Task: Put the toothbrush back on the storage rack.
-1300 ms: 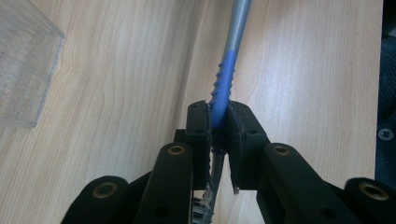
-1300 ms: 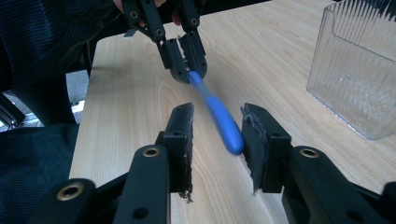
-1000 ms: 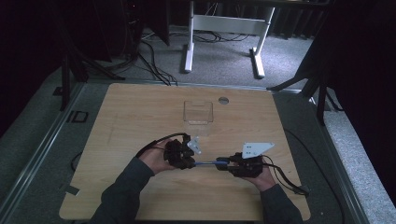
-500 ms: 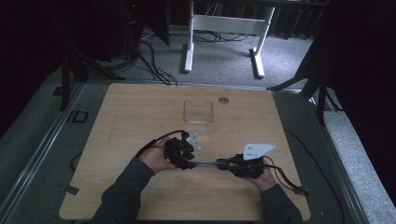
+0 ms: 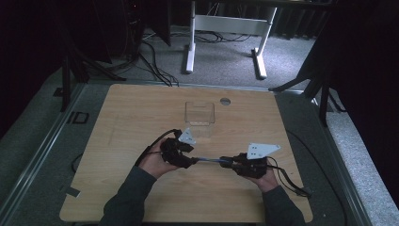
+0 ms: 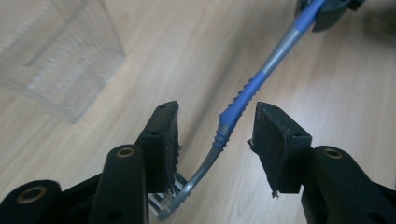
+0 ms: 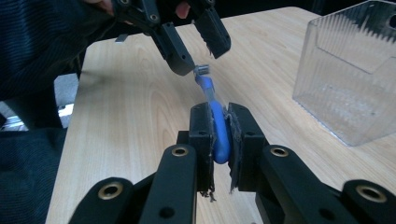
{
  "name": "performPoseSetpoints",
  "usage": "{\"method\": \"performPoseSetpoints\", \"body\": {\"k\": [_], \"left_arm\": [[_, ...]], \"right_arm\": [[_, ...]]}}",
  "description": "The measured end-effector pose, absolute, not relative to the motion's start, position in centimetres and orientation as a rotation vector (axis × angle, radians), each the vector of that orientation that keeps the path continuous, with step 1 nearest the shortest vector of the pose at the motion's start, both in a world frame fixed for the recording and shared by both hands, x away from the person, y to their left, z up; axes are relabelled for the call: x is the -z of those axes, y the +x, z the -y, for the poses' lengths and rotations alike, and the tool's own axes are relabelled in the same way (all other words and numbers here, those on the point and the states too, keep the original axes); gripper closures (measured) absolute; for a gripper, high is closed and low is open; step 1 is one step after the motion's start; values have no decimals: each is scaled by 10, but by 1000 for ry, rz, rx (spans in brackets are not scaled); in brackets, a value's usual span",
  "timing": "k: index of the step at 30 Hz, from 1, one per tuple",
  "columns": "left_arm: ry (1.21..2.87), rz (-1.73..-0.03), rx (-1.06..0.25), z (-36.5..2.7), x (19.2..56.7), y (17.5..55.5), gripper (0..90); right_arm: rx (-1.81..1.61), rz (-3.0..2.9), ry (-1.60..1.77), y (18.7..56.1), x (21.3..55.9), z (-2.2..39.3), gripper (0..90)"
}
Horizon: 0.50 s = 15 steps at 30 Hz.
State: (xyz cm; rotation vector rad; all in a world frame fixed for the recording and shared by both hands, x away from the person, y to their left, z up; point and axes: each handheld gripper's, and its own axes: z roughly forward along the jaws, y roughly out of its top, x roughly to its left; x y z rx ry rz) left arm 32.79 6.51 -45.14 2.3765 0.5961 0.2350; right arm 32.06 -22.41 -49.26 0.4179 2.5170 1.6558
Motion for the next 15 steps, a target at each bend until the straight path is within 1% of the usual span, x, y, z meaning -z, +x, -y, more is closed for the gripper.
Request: {"method": "performPoseSetpoints", "body": {"k": [6,15], "left_arm": [[2273,-723,-292,-68,453,324,484],[2123,-821,-308,-74,454,316,479]], "right_arm": [[-1655,-2474,454,321,491,227,811],[-1637,-2422,497,321,489,228,811]]}}
